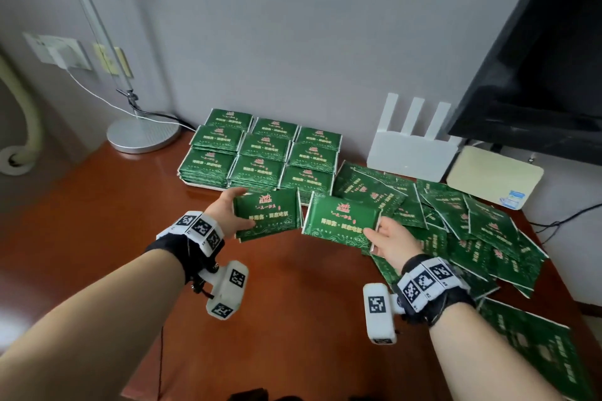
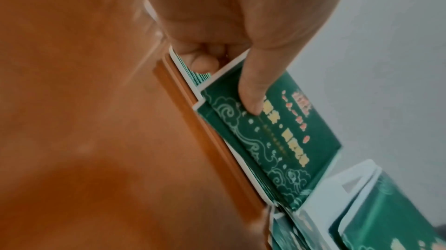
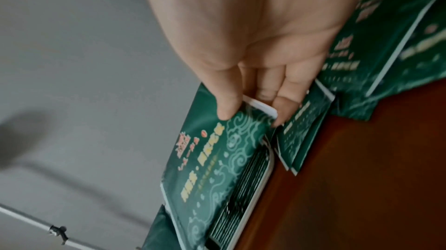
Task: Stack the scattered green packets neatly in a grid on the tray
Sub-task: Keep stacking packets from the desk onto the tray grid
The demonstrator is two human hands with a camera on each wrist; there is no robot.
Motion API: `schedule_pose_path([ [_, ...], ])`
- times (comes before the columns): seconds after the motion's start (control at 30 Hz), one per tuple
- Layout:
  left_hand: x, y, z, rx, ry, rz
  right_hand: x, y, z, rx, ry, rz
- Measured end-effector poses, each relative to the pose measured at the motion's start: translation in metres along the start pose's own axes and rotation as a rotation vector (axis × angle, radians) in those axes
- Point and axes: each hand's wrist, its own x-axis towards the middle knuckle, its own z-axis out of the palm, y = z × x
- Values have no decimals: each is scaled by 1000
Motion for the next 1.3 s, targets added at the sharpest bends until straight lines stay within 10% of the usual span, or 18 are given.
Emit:
schedule_pose_path([
  [0.47, 89, -136, -65, 90, -51, 6, 52, -26, 159, -151, 57, 211],
  [1.0, 157, -129, -132, -127, -110, 37, 102, -109, 133, 68, 96, 126],
  [1.3, 206, -120, -150, -77, -106, -88, 155, -129, 148, -255, 67, 264],
])
